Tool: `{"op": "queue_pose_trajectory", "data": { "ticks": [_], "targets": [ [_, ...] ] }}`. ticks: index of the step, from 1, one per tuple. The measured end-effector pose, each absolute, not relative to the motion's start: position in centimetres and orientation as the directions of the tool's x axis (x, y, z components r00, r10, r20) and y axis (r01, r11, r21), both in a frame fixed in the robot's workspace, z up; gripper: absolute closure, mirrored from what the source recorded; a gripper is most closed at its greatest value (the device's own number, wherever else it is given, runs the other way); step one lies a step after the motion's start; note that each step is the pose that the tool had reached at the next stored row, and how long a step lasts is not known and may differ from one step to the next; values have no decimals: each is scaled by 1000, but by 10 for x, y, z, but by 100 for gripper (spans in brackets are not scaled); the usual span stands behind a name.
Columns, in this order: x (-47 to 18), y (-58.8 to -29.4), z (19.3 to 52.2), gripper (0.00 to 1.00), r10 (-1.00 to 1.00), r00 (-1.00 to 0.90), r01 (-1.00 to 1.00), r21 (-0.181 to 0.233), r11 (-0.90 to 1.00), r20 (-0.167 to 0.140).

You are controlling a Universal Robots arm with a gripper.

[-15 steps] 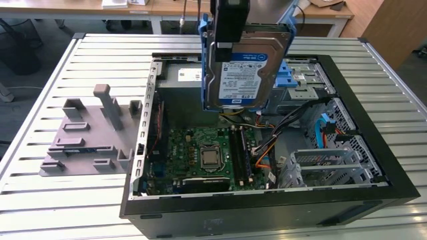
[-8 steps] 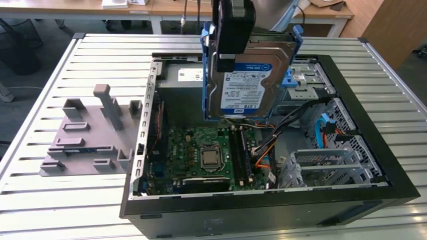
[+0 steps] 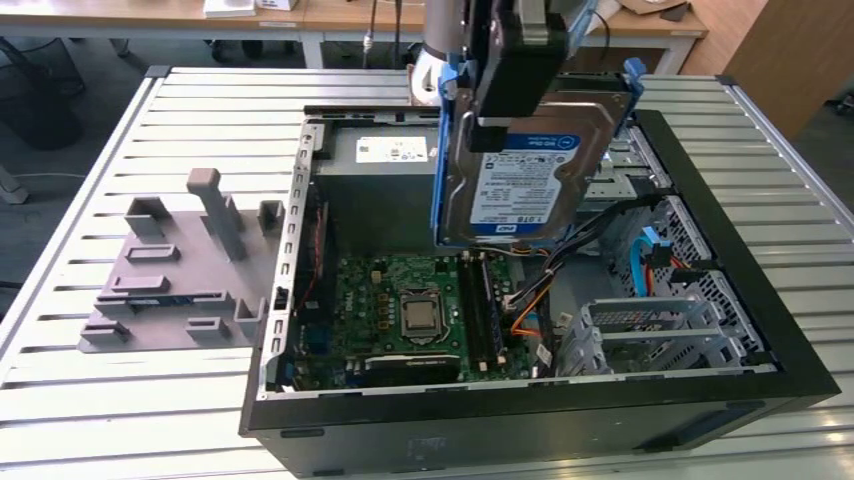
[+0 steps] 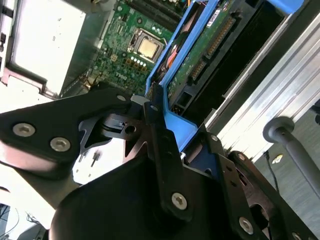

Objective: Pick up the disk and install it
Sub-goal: 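Insert the disk into the insertion slot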

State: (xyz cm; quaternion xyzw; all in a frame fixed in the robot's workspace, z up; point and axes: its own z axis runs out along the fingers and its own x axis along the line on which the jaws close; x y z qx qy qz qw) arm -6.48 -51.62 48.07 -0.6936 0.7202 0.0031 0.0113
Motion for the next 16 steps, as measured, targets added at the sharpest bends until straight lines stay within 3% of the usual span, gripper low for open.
{"op": "queue_pose_trajectory", "data": {
  "ticks": [16],
  "targets": [
    [-53, -544, 480, 64, -999, -38, -999, -11, 38, -20]
  ]
}}
